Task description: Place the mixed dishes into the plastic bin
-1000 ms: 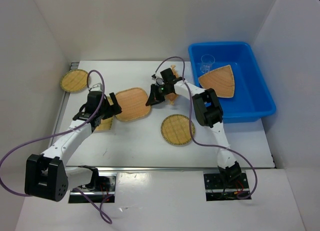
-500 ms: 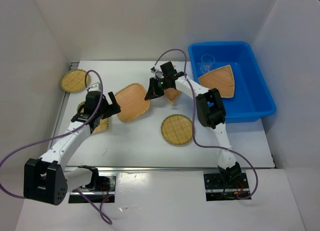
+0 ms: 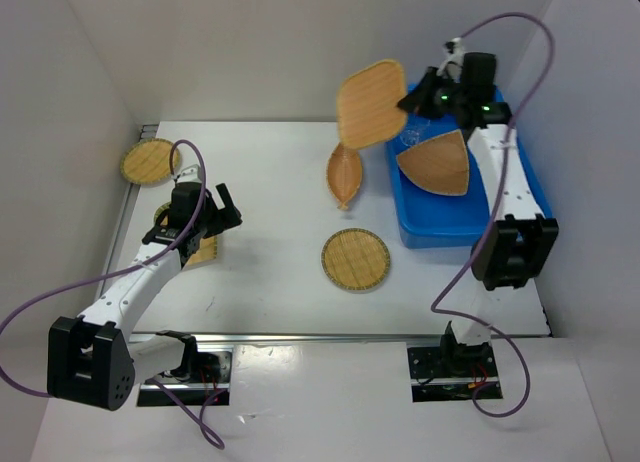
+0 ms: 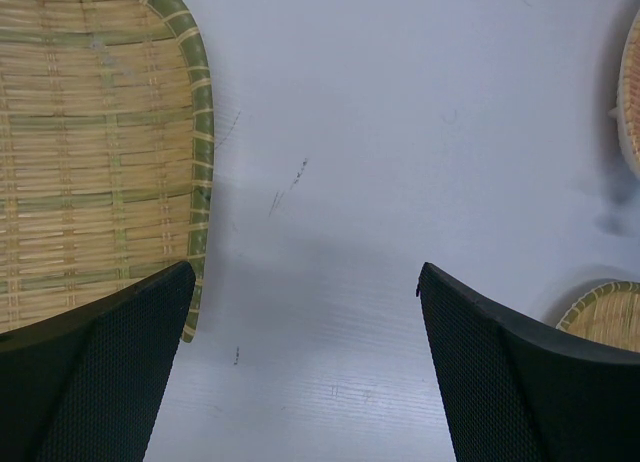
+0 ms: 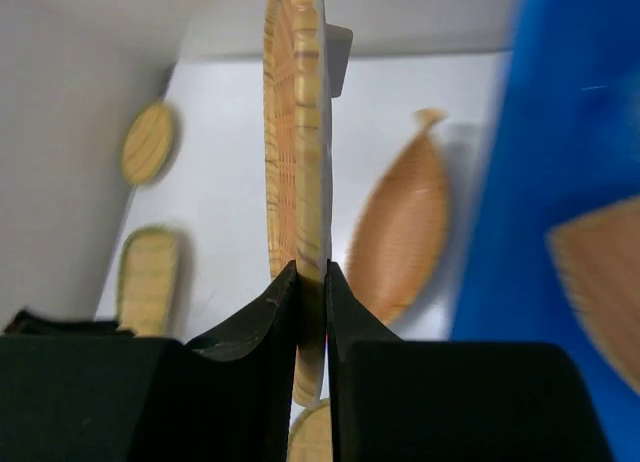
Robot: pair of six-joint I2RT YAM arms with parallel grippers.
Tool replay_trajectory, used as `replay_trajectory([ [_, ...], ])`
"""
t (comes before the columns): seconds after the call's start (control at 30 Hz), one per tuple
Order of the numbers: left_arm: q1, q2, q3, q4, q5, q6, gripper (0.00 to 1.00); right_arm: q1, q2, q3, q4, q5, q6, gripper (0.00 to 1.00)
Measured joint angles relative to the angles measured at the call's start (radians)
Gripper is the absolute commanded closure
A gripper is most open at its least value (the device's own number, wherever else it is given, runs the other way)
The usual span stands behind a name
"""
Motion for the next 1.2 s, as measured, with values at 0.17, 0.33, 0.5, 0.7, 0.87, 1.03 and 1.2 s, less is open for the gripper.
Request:
replay_trajectory([
  [0.17,0.000,0.000,0.000,0.000,0.000,0.000,0.00,-0.189,-0.116,-0.027,-0.055,0.116,-0.014,0.99],
  [0.33,0.000,0.000,0.000,0.000,0.001,0.000,0.00,-0.319,-0.168,-0.027,-0.123,0.217,-0.026,0.99],
  [0.5,0.000,0.000,0.000,0.000,0.001,0.000,0.00,-0.331,-0.177,-0.072,-0.161,0.348,-0.037,0.99],
  [0.7,-0.004,0.000,0.000,0.000,0.000,0.000,0.00,-0.324,-0.141,-0.174,-0.191,0.410,-0.044,0.99],
  [0.87,-0.005,0.000,0.000,0.000,0.000,0.000,0.00,-0.324,-0.063,-0.199,-0.184,0.401,-0.037,0.99],
  [1.03,-0.007,0.000,0.000,0.000,-0.001,0.000,0.00,-0.326,0.035,-0.200,-0.150,0.348,-0.027,0.99],
  [1.2,-0.008,0.000,0.000,0.000,-0.001,0.000,0.00,-0.339,0.110,-0.199,-0.092,0.293,-0.002,0.99],
])
